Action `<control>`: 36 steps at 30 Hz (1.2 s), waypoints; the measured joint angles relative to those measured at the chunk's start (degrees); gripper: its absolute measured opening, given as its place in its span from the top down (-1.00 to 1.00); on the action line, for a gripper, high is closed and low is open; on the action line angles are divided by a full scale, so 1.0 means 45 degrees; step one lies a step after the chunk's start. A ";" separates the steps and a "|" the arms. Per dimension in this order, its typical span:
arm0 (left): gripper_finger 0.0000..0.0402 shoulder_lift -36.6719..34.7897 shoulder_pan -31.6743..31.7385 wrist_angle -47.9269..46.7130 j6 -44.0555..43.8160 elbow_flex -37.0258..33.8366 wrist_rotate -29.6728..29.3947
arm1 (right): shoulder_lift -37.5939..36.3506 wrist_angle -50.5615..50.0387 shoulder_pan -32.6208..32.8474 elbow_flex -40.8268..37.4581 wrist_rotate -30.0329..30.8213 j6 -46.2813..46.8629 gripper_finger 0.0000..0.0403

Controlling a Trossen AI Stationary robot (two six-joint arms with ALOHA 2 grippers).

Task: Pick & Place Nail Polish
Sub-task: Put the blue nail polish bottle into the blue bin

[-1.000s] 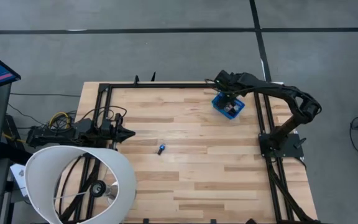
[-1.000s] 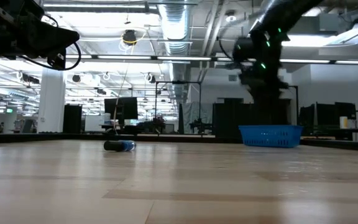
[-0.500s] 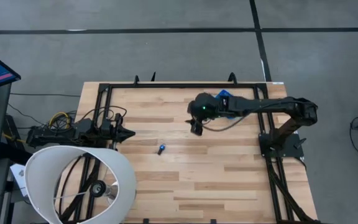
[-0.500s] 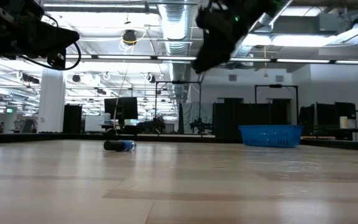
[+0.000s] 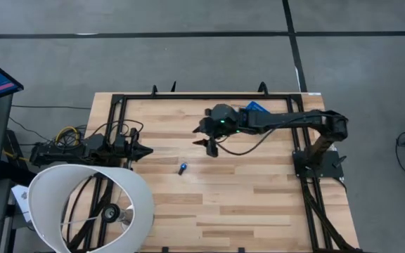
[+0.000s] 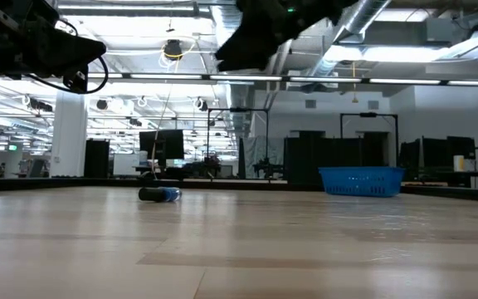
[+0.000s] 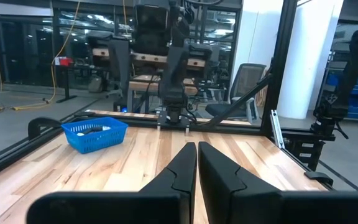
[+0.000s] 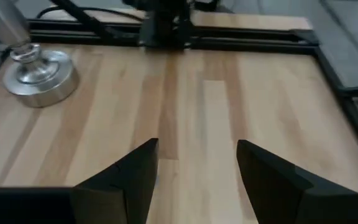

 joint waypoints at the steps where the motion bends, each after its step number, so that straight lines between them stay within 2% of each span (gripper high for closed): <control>1: 0.94 0.0000 0.0004 0.0005 0.0000 0.0000 -0.0004 | 0.0328 -0.0072 0.0002 0.0349 -0.0246 -0.0016 -0.04; 5: 0.94 0.0000 0.0004 0.0009 0.0000 0.0000 0.0000 | 0.1847 -0.0140 0.0091 0.2124 -0.1275 -0.0594 -0.04; 11: 0.94 0.0000 0.0000 0.0010 0.0000 0.0000 0.0000 | 0.4104 -0.1478 0.0322 0.5003 -0.2864 -0.1877 -0.04; 17: 0.94 0.0000 0.0000 0.0010 0.0000 0.0000 -0.0004 | 0.5923 -0.2827 0.0508 0.6859 -0.3805 -0.3123 -0.04; 30: 0.94 0.0000 0.0000 0.0005 0.0000 0.0000 -0.0003 | 0.7874 -0.3903 0.0629 0.7427 -0.4143 -0.5086 -0.04; 36: 0.94 0.0000 0.0004 0.0005 0.0000 0.0004 -0.0004 | 0.7945 -0.3831 0.0638 0.7168 -0.4141 -0.5771 -0.04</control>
